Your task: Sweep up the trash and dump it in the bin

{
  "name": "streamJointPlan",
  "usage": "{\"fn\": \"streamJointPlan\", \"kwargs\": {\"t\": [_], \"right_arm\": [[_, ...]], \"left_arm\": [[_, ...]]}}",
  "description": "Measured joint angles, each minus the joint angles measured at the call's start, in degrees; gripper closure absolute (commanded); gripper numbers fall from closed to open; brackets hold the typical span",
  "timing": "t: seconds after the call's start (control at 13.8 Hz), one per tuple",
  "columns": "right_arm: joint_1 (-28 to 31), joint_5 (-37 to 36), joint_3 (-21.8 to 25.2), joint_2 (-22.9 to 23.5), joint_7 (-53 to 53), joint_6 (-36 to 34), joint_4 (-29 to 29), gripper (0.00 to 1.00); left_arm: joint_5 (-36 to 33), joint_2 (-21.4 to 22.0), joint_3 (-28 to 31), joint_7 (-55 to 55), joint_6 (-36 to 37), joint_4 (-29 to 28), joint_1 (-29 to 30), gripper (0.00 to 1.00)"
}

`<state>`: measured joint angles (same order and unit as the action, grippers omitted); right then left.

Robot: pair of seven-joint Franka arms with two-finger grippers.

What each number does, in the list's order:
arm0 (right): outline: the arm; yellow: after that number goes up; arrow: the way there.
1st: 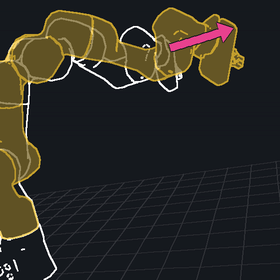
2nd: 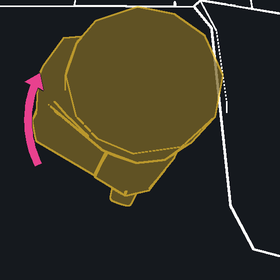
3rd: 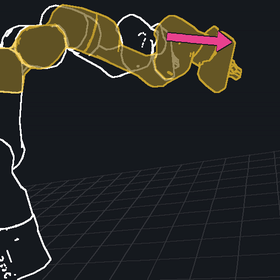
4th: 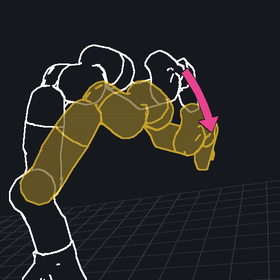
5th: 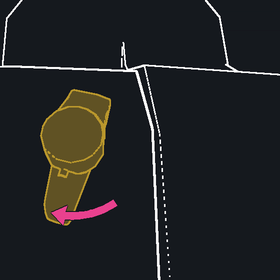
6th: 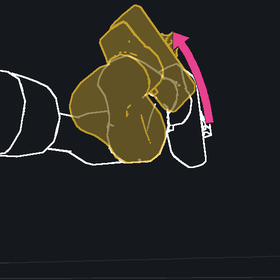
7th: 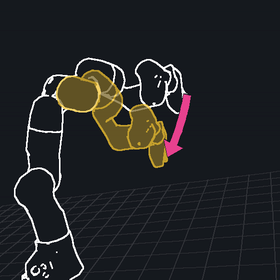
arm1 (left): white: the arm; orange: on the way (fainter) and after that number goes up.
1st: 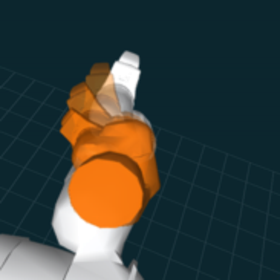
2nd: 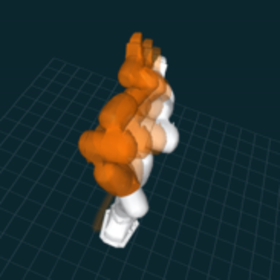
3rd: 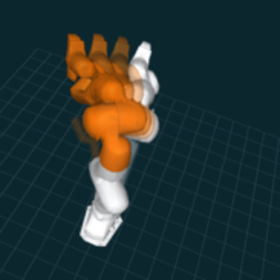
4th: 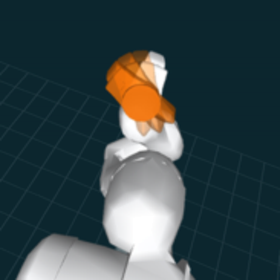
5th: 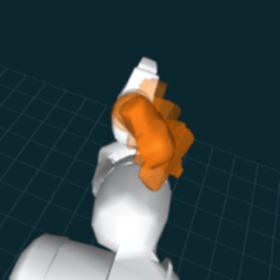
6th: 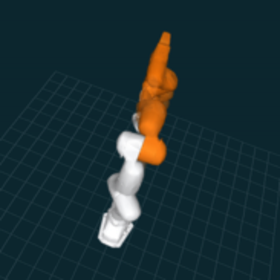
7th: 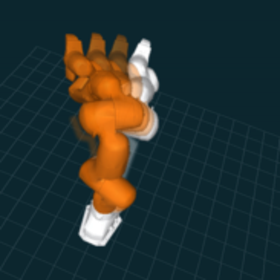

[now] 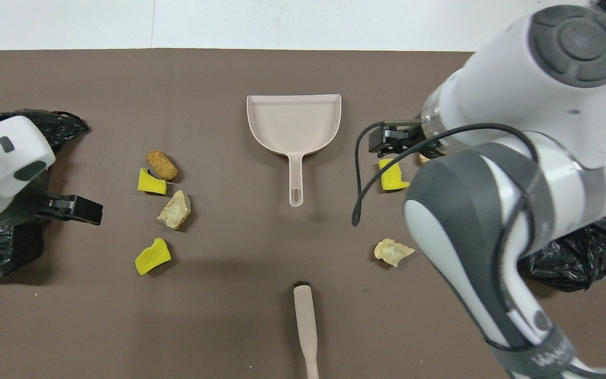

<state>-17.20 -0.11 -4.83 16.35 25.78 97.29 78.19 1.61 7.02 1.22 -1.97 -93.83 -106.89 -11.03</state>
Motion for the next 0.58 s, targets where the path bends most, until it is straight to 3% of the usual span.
{"fn": "streamJointPlan", "kwargs": {"t": [0.36, 0.58], "right_arm": [[-5.4, -1.0, 0.0, 11.1, 4.8, 5.8, -6.9, 0.00], [-8.3, -1.0, 0.0, 14.8, 6.0, 7.8, -8.0, 0.00]], "left_arm": [[0.2, 6.3, -0.1, 6.5, -9.2, -14.1, -8.3, 0.00], [0.3, 7.6, -0.2, 11.3, -14.1, -19.9, -13.9, 0.00]]}}
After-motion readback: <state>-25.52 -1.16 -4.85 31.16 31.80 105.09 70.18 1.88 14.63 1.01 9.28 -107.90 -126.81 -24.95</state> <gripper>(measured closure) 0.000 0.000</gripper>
